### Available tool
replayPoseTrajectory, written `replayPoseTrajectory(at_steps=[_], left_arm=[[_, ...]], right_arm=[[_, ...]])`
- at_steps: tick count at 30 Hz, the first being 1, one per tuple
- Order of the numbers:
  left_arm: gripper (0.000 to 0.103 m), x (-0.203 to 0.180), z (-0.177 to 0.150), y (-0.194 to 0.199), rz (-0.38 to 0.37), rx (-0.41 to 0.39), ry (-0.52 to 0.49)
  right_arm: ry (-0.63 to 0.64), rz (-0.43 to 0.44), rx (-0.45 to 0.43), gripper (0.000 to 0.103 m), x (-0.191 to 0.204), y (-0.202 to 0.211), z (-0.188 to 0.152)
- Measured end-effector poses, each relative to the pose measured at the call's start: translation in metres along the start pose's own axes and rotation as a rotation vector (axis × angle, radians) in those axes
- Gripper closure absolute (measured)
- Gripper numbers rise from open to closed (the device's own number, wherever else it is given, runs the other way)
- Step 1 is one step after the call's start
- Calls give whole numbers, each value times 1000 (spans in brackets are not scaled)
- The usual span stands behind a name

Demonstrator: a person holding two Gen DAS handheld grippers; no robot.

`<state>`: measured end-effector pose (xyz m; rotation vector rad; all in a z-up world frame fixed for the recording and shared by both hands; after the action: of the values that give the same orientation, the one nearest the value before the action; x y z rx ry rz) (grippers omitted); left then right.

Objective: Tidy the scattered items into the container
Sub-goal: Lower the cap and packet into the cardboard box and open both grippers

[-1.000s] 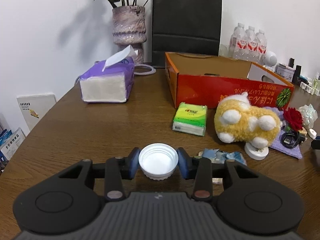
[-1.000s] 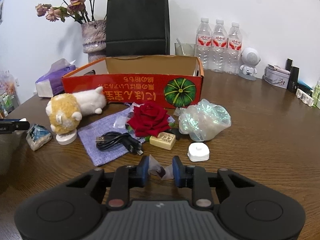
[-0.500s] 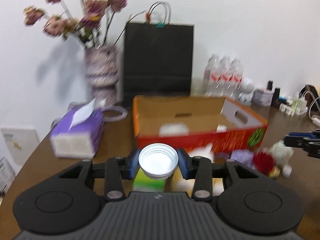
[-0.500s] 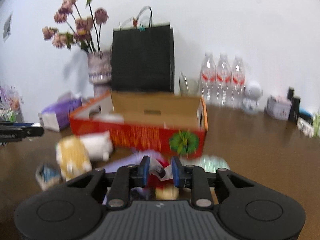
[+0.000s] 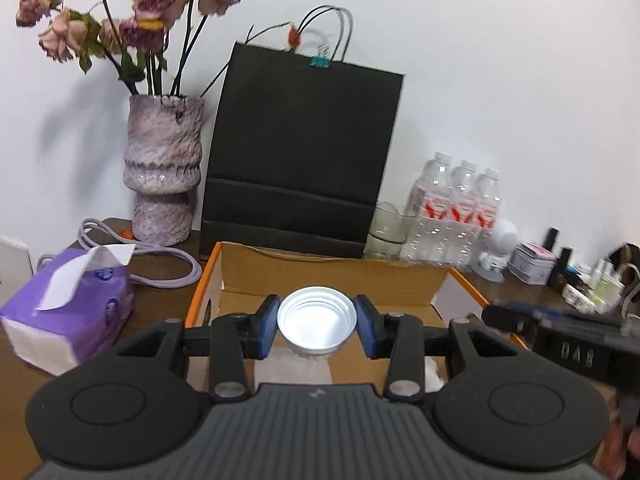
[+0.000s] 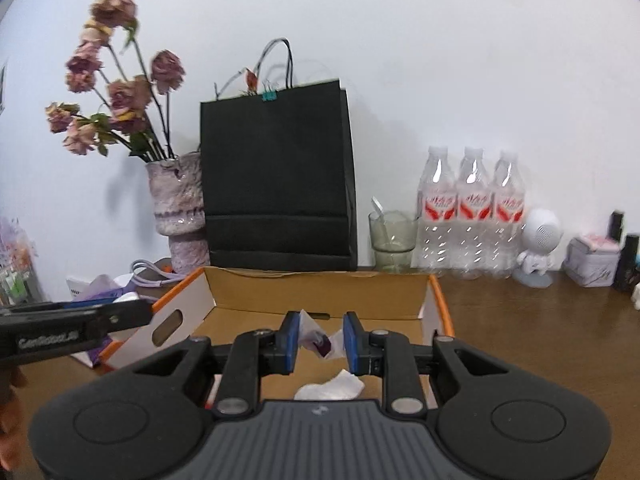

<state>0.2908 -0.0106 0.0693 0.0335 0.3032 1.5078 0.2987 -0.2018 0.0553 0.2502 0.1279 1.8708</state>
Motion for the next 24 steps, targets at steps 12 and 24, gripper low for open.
replayPoseTrajectory(at_steps=[12,24], left_arm=[[60,0,-31,-35,49,94,-45],[0,8,-21,-25,130,57,-62]], right_arm=[[-40,-9,110,81,-14,-33,-34],[15,-51,127,0,-12,-32,-28]])
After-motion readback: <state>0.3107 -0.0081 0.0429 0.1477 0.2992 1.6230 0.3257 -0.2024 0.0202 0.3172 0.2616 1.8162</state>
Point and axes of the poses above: each gripper's, at about its wrist camera, not at the fingertips, and y roughly against the way its jaws point, x to its left, z to its top, the point moved 6 cm from there along -y, roughly the way its jaws point, and after that the axes turned 11 degrees about -x, right-handed, at the moved point
